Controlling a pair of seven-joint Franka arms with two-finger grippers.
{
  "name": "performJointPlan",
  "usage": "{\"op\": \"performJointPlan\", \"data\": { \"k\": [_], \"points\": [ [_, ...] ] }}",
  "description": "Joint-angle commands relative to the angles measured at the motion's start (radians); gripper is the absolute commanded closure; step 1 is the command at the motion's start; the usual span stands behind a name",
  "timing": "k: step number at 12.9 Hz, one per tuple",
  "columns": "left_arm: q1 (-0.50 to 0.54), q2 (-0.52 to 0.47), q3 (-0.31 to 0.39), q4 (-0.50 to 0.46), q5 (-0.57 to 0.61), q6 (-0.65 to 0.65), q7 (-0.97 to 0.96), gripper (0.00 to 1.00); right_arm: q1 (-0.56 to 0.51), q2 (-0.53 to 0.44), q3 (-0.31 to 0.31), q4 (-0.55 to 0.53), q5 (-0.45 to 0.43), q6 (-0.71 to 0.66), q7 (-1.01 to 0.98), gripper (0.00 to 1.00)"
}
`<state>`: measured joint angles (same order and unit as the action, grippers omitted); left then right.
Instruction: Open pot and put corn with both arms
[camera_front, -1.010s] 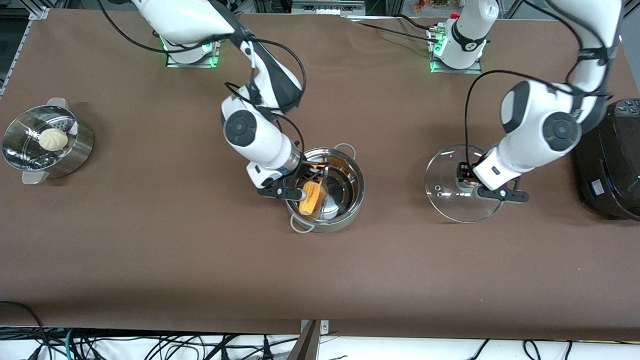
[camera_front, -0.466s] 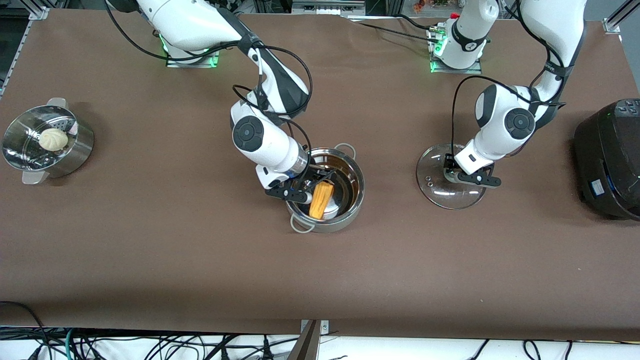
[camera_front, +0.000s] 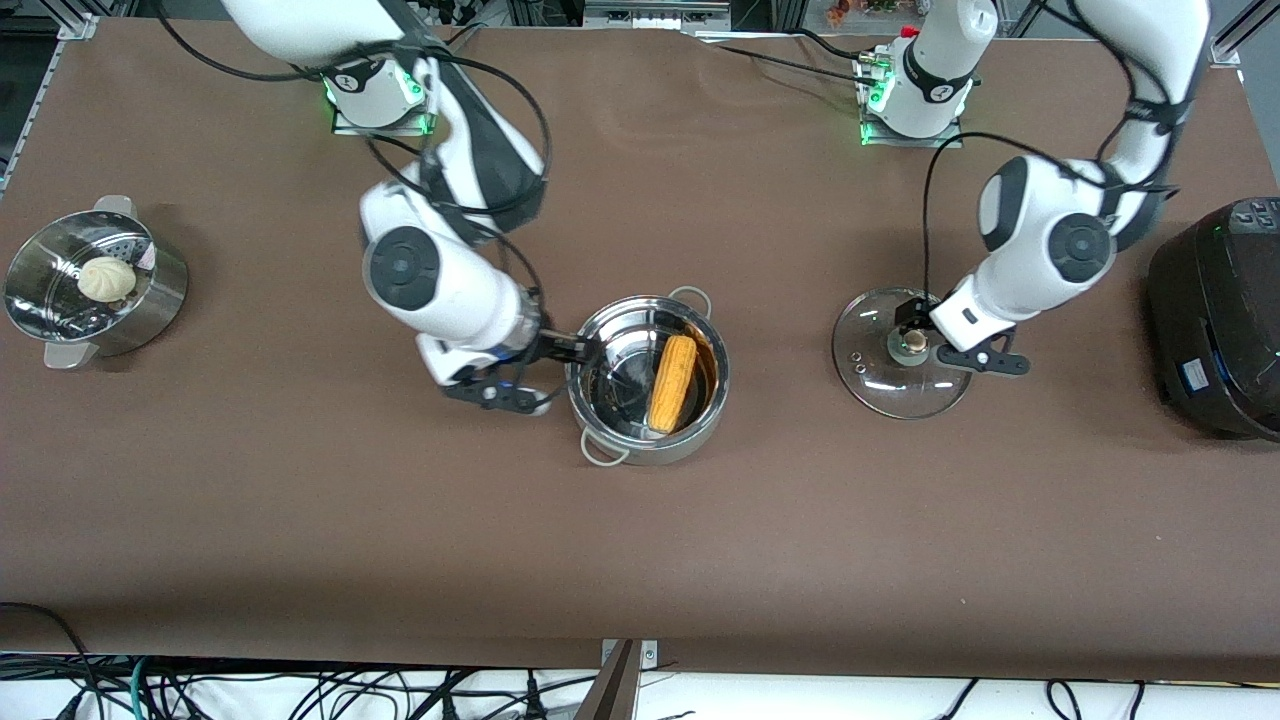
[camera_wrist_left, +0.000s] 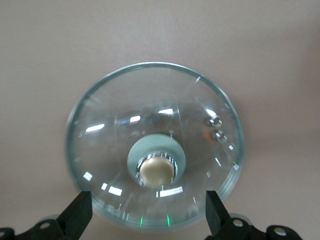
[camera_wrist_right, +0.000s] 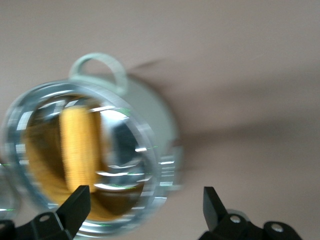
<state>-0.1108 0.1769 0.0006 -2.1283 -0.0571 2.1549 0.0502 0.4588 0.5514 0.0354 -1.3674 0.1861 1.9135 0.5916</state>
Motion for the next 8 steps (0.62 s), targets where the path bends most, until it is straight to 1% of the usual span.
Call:
{"op": "performJointPlan", "data": {
  "k": [1, 2, 3, 5, 6, 7, 8],
  "points": [
    [0.0, -0.017, 0.021, 0.32, -0.004, -0.397, 0.017, 0.0, -0.002, -0.091, -0.14, -0.016, -0.056, -0.141, -0.245, 0.0],
    [0.0, -0.028, 0.021, 0.421, 0.035, -0.494, 0.016, 0.0, -0.002, -0.116, -0.213, -0.016, -0.056, -0.177, -0.339, 0.0],
    [0.003, -0.055, 0.021, 0.488, 0.075, -0.548, 0.014, 0.0, -0.009, -0.154, -0.279, -0.019, -0.048, -0.207, -0.433, 0.0],
    [0.022, -0.1, 0.016, 0.572, 0.092, -0.627, 0.013, 0.0, -0.009, -0.195, -0.374, -0.018, -0.056, -0.26, -0.583, 0.0],
    [0.032, -0.121, 0.018, 0.597, 0.088, -0.641, 0.013, 0.0, -0.012, -0.221, -0.417, -0.016, -0.05, -0.307, -0.617, 0.0],
    [0.036, -0.144, 0.016, 0.603, 0.085, -0.665, 0.011, 0.0, -0.021, -0.243, -0.426, -0.019, -0.045, -0.338, -0.631, 0.0],
    [0.04, -0.158, 0.015, 0.608, 0.08, -0.682, 0.002, 0.0, -0.047, -0.273, -0.402, -0.038, -0.06, -0.373, -0.625, 0.0]
  ]
}}
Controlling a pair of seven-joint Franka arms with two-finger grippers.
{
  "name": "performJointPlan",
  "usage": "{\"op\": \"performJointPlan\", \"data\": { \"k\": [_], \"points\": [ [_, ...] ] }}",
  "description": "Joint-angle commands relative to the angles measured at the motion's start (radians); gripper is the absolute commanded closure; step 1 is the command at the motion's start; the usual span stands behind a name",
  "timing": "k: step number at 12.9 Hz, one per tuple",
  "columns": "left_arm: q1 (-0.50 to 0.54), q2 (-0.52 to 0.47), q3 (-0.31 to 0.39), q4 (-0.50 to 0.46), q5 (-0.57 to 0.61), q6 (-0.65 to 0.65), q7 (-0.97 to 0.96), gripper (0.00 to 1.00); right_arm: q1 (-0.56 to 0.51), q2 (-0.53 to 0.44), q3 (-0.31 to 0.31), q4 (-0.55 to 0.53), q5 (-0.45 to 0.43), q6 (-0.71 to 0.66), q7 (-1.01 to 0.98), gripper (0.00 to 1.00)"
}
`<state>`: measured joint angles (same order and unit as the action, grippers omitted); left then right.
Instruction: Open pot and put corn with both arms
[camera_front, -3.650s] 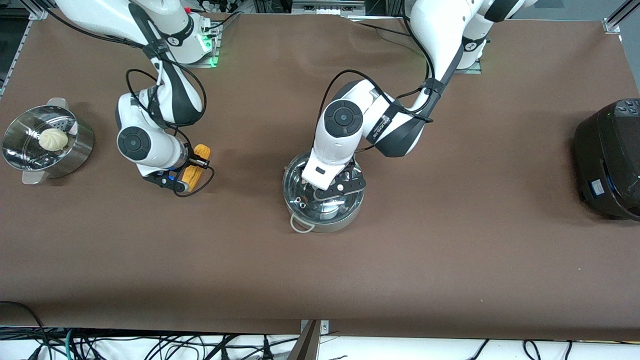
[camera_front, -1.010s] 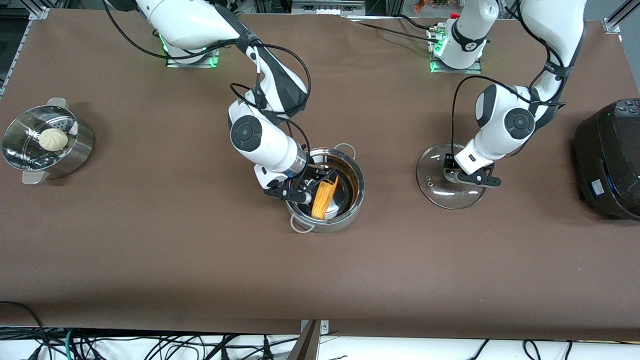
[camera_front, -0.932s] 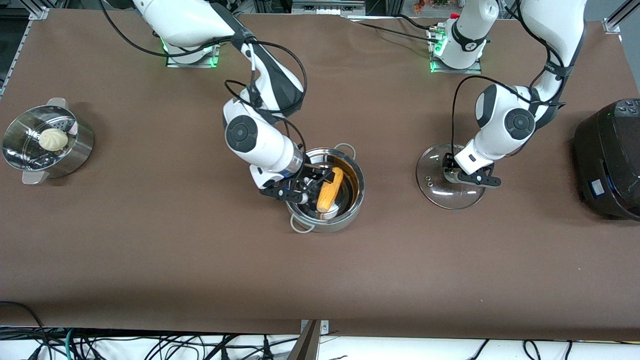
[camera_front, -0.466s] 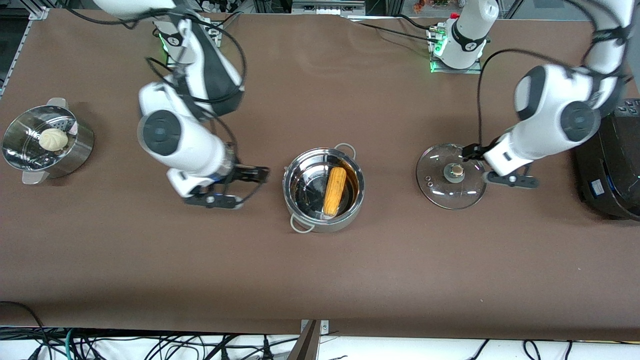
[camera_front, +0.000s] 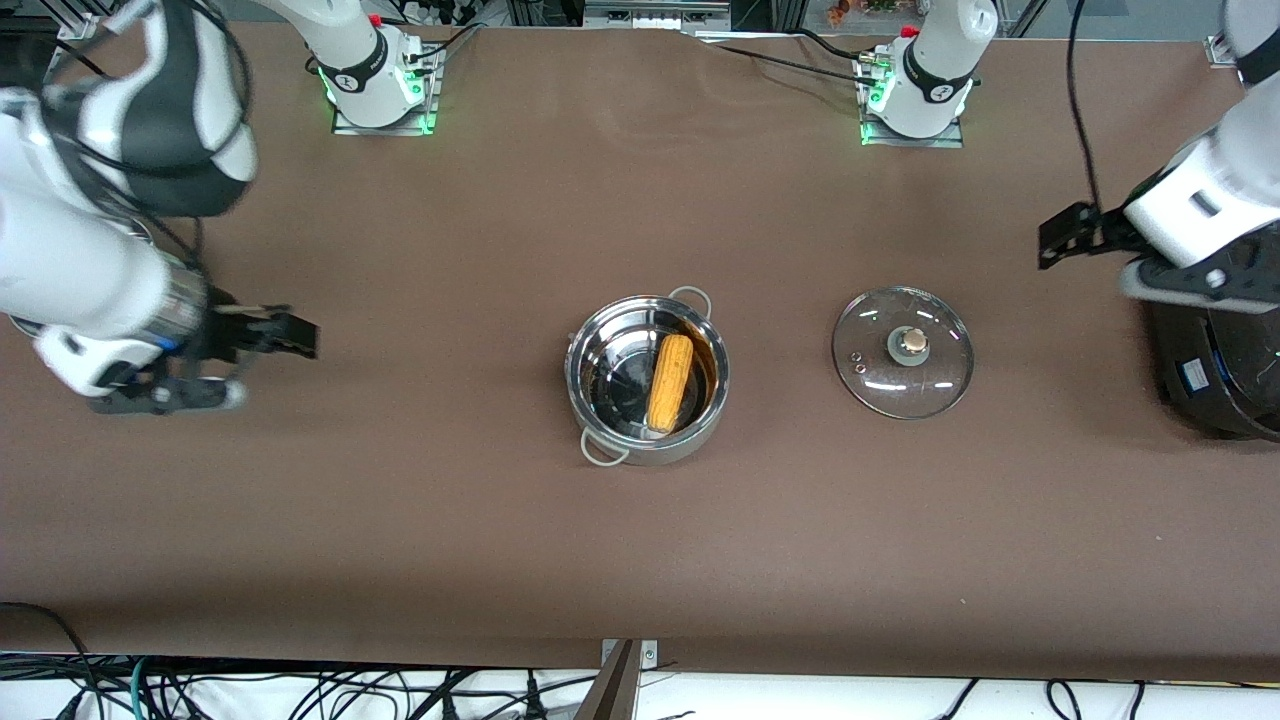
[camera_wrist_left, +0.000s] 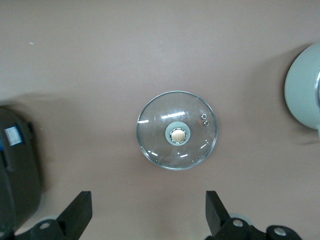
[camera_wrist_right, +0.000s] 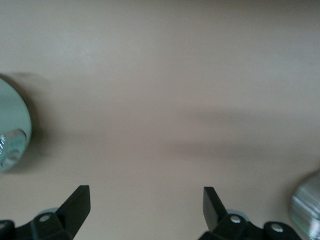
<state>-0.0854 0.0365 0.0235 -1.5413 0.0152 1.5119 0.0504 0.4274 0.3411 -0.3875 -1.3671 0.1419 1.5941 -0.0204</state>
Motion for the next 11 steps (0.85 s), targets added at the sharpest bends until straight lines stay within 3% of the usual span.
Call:
{"op": "performJointPlan", "data": {
  "k": [1, 3, 4, 7, 11],
  "points": [
    [0.018, -0.026, -0.013, 0.024, 0.006, -0.039, -0.039, 0.0, -0.098, -0.1, 0.091, -0.068, -0.03, -0.069, -0.013, 0.0],
    [0.024, -0.029, -0.036, 0.026, 0.006, -0.047, -0.099, 0.0, -0.276, -0.245, 0.325, -0.259, -0.15, 0.031, -0.001, 0.0],
    [0.029, -0.029, -0.042, 0.029, 0.008, -0.048, -0.11, 0.0, -0.342, -0.304, 0.402, -0.344, -0.171, 0.097, 0.003, 0.0],
    [0.032, -0.029, -0.042, 0.032, 0.006, -0.05, -0.112, 0.0, -0.4, -0.324, 0.412, -0.339, -0.121, 0.095, 0.101, 0.0],
    [0.044, -0.032, -0.042, 0.017, -0.013, -0.064, -0.095, 0.0, -0.391, -0.335, 0.354, -0.339, -0.085, 0.073, 0.109, 0.0]
  ]
}}
